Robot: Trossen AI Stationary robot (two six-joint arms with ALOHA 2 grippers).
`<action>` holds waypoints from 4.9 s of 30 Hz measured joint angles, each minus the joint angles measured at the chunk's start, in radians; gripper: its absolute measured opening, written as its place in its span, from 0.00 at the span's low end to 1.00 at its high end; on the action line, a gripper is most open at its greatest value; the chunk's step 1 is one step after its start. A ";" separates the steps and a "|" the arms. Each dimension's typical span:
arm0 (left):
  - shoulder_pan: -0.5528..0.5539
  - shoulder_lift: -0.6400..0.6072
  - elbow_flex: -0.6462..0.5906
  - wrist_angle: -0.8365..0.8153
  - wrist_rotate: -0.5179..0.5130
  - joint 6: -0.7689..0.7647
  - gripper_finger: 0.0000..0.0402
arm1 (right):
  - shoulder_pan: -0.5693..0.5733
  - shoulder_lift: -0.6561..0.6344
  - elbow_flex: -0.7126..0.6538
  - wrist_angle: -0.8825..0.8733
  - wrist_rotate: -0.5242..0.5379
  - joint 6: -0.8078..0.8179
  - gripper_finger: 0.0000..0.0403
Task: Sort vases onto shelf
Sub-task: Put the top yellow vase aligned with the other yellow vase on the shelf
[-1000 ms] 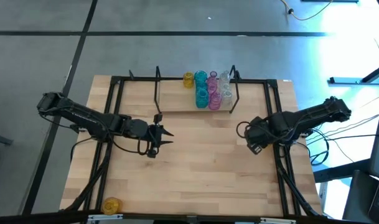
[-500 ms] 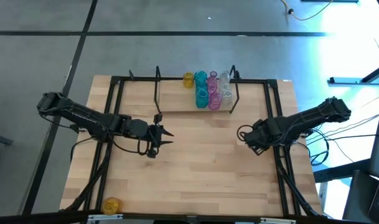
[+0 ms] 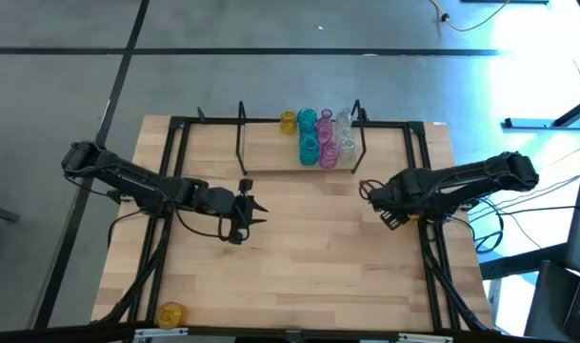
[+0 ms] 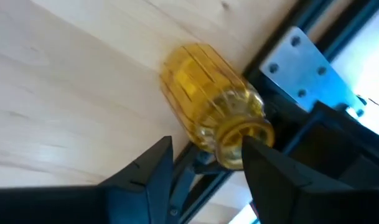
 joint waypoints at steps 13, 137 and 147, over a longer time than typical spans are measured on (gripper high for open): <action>0.001 0.023 0.000 0.006 -0.002 0.022 0.29 | -0.052 -0.004 0.000 0.036 -0.007 -0.064 0.31; 0.016 -0.260 -0.289 0.149 0.254 -0.008 0.29 | -0.518 0.996 1.368 0.409 0.204 -1.342 0.00; 0.016 -0.260 -0.288 0.149 0.255 -0.008 0.29 | -0.516 1.032 1.368 0.407 0.230 -1.354 0.00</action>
